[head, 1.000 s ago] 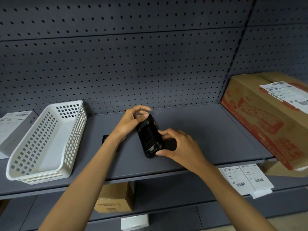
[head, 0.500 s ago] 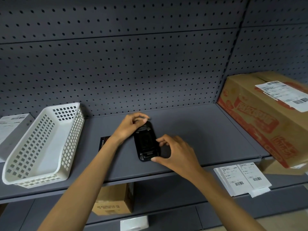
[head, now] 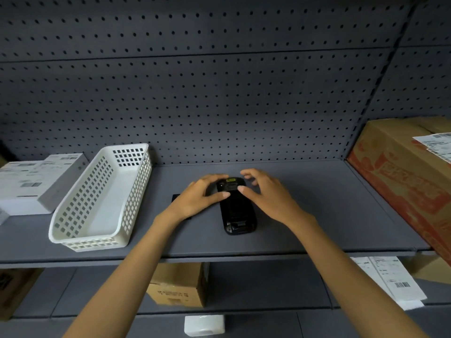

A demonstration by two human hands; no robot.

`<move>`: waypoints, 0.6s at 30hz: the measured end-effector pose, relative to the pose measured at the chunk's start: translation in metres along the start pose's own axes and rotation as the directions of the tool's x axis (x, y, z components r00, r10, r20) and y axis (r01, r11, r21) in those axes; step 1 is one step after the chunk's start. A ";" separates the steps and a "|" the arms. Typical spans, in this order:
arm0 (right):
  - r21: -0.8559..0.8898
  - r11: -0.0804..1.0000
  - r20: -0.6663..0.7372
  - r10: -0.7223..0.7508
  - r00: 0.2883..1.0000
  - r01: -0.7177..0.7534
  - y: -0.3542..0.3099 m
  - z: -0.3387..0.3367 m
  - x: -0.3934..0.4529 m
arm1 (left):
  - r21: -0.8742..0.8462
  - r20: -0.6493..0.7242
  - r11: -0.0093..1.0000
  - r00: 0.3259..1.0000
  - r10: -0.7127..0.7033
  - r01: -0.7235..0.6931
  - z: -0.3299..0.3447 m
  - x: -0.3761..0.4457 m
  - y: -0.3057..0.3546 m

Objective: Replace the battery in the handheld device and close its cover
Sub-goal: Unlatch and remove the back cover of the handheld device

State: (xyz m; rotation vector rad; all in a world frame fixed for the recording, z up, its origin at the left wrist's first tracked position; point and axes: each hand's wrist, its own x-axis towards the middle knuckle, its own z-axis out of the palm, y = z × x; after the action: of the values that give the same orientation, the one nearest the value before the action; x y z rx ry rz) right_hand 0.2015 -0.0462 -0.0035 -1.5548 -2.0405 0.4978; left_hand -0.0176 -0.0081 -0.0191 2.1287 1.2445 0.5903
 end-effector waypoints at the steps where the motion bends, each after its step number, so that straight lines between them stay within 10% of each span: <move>1: -0.026 1.000 0.018 0.001 1.000 -0.001 -0.002 0.003 0.006 | 0.027 0.001 1.000 1.000 0.002 -0.002 0.001 -0.003 0.000; 18: -0.223 0.973 -0.030 0.059 0.998 -0.064 -0.018 0.018 0.040 | 0.175 -0.093 0.984 0.996 -0.014 0.030 0.012 -0.019 0.000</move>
State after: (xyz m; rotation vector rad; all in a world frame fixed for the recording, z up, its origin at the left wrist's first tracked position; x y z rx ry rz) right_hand 0.1688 -0.0126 -0.0006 -1.7494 -2.0946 0.2773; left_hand -0.0188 -0.0282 -0.0291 2.2504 1.4159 0.5937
